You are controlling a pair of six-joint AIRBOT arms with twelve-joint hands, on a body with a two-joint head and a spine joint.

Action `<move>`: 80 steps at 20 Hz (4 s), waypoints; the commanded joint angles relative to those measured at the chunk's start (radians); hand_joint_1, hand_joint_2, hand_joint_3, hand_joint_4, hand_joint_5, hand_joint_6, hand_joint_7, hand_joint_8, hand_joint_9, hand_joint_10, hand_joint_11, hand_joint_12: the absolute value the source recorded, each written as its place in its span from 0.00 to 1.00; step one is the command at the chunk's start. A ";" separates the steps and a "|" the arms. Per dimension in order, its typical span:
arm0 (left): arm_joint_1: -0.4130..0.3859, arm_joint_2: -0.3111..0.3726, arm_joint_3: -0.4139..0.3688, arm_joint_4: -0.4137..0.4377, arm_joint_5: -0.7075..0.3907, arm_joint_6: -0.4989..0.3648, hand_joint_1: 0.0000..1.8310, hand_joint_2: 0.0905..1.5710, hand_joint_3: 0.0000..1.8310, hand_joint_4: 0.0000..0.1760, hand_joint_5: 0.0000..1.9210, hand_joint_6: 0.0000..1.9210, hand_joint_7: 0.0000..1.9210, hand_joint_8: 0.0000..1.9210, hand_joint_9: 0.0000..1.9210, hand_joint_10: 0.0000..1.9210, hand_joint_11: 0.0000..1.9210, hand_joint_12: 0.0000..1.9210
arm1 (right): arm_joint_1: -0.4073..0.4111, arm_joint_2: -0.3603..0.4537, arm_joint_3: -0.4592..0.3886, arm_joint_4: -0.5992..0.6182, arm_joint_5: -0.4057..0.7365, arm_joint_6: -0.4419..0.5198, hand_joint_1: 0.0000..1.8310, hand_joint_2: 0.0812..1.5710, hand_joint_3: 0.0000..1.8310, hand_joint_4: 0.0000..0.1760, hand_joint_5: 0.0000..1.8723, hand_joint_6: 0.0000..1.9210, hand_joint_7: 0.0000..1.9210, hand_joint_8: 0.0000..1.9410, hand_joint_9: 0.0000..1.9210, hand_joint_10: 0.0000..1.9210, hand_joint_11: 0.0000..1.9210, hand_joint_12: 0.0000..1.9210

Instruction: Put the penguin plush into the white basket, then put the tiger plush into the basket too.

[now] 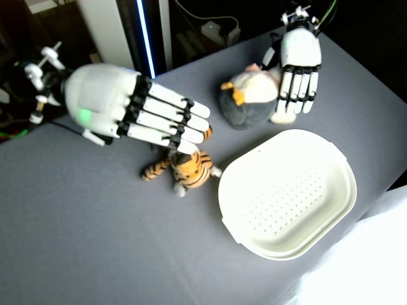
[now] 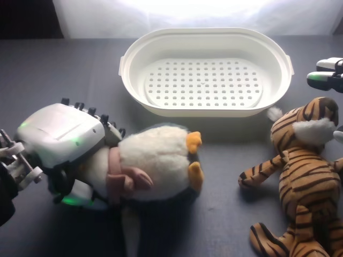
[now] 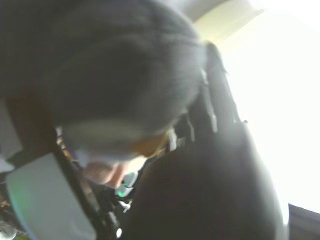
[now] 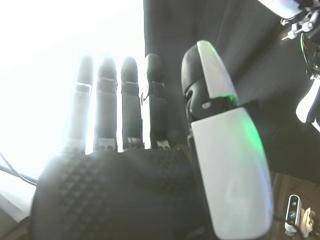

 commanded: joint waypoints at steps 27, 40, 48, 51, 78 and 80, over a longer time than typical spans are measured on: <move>-0.420 -0.218 0.387 -0.130 0.162 0.114 0.56 0.53 0.00 0.50 0.17 0.00 0.17 0.00 0.15 0.00 0.00 0.39 | -0.003 -0.012 0.017 0.006 0.120 0.026 0.50 0.83 0.00 0.00 0.35 0.01 0.27 0.01 0.30 0.01 0.16 0.46; -0.126 -0.052 0.077 0.033 -0.431 -0.203 0.52 0.47 0.00 1.00 0.00 0.00 0.00 0.00 0.00 0.00 0.00 0.00 | -0.055 0.031 -0.035 -0.067 0.110 0.015 0.53 0.70 0.00 0.16 0.30 0.00 0.28 0.00 0.36 0.01 0.25 0.48; 0.013 -0.019 -0.019 0.048 -0.643 -0.248 0.41 0.47 0.00 1.00 0.00 0.00 0.00 0.00 0.00 0.00 0.00 0.00 | -0.082 -0.018 -0.014 -0.072 -0.169 -0.002 0.58 0.65 0.00 0.15 0.27 0.00 0.27 0.00 0.39 0.01 0.22 0.59; 0.026 -0.021 -0.021 0.033 -0.660 -0.249 0.49 0.46 0.00 0.97 0.00 0.00 0.00 0.00 0.00 0.00 0.00 0.00 | -0.062 -0.054 0.017 -0.053 -0.234 -0.010 0.64 0.63 0.00 0.21 0.29 0.00 0.30 0.01 0.42 0.03 0.20 0.63; 0.094 -0.013 -0.036 0.025 -0.716 -0.293 0.49 0.47 0.00 0.71 0.00 0.00 0.00 0.00 0.00 0.00 0.00 0.00 | 0.526 -0.234 0.351 -0.027 -0.379 -0.077 0.64 0.67 0.00 0.00 0.38 0.08 0.29 0.18 0.22 0.31 0.06 0.70; 0.097 -0.013 -0.038 0.026 -0.717 -0.293 0.47 0.48 0.00 0.85 0.00 0.00 0.00 0.00 0.00 0.00 0.00 0.00 | 0.524 -0.233 0.344 -0.019 -0.376 -0.077 0.62 0.61 0.00 0.05 0.31 0.00 0.29 0.02 0.23 0.14 0.05 0.63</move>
